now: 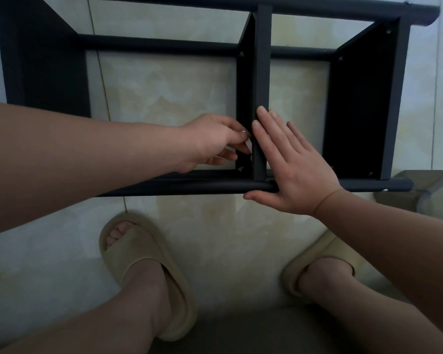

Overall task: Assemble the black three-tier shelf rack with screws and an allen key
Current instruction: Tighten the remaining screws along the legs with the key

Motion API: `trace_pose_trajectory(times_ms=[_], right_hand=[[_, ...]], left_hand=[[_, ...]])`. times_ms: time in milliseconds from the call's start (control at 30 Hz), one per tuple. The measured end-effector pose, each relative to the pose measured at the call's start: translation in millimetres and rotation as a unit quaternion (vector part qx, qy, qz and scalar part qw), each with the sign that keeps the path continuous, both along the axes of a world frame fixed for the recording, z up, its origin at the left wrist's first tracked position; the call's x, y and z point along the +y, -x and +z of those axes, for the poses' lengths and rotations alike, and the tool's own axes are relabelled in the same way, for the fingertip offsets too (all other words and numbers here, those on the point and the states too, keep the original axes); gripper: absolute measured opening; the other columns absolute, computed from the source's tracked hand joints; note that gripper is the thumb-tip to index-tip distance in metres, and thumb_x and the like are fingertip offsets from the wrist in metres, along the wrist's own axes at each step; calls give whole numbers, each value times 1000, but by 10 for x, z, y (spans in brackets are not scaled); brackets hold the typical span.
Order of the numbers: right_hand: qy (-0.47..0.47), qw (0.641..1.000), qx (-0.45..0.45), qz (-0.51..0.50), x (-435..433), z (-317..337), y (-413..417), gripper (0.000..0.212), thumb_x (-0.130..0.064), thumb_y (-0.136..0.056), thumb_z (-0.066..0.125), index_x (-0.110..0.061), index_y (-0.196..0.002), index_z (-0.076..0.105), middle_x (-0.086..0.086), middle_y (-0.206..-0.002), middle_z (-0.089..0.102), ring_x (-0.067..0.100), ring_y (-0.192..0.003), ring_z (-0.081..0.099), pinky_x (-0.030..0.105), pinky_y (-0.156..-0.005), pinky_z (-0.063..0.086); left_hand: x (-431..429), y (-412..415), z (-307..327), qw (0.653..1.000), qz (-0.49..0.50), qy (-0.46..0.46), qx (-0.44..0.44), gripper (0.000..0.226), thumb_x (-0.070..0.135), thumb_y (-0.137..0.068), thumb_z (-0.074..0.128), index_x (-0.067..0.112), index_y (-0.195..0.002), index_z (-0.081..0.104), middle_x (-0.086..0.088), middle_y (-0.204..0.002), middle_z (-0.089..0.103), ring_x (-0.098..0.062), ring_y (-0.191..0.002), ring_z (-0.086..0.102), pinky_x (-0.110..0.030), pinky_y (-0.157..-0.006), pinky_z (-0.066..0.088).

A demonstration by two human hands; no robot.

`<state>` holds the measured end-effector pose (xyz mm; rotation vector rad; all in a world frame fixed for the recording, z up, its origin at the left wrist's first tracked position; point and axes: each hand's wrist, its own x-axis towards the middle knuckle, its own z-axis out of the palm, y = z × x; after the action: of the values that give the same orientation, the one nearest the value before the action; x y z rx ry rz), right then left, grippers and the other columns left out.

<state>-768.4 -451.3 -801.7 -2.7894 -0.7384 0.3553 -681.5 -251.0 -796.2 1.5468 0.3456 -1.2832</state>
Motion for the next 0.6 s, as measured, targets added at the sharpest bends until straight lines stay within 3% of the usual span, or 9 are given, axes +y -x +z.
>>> trace_pose_trajectory(times_ms=[600], right_hand=[[-1,1000,2,-2,5,10,-5,109,-78,-90,46,-1,-160,14,17,-169,7,32,-157,7,58,-121,26]], left_hand=[[-68,54,36,999,15,10,43,12,24,-100,56,21,-90,63,5,-72,74,-7,-63,62,-21,-60,45]])
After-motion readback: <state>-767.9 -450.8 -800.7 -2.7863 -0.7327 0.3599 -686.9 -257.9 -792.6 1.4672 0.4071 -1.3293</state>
